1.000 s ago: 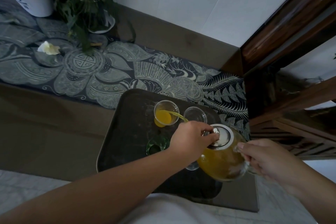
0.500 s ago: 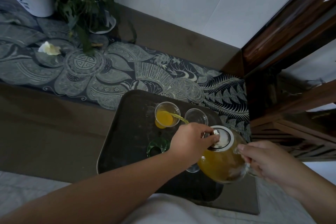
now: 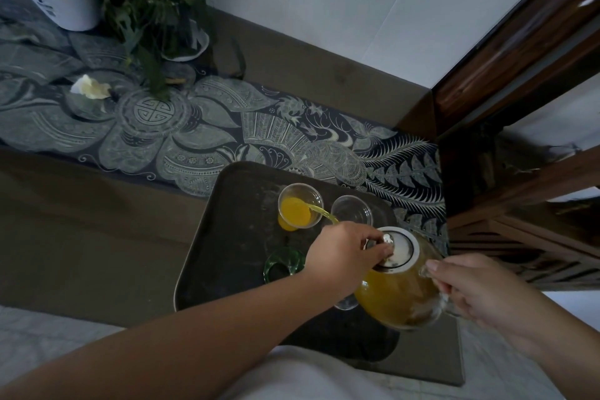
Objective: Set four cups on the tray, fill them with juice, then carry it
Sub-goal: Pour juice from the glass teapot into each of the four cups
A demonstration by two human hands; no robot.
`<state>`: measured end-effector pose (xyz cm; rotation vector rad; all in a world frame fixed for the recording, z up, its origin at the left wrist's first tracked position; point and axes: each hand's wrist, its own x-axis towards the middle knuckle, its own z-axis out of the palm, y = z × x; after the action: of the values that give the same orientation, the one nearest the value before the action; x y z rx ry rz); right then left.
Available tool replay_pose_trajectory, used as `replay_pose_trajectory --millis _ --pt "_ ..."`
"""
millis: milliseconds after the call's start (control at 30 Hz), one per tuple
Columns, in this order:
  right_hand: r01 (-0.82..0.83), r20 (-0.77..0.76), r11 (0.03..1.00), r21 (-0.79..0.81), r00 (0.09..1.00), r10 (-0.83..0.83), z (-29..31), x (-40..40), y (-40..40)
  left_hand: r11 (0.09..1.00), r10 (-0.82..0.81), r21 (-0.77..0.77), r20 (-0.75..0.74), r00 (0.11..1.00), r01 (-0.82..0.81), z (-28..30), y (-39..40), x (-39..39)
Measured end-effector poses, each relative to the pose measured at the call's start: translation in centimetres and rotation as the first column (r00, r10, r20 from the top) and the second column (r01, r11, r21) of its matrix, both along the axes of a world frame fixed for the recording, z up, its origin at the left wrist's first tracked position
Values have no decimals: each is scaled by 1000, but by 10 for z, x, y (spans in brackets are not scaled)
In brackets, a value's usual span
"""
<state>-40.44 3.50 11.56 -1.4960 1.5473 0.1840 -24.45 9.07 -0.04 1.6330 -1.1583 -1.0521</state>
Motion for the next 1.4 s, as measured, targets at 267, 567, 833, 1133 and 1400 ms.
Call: replay_pose_trajectory --millis 267,567,833,1133,1400 --pt "1 2 1000 -8 1000 -1 1 1 2 1000 4 9 -5 1000 -4 0 0 0" --pt "2 -9 1000 4 1000 -2 0 1 2 1000 -6 -5 18 1000 6 -2 1 2" --pt "-12 -24 1000 -16 1000 11 -2 1 1 1000 2 15 25 1000 -3 -5 1 2" --pt "11 -4 1000 -5 1000 -11 -2 3 0 1000 -15 -3 42 999 15 -1 1 5" --pt "28 6 999 21 1000 -28 -3 4 -1 1000 -26 13 35 999 26 1 3 5"
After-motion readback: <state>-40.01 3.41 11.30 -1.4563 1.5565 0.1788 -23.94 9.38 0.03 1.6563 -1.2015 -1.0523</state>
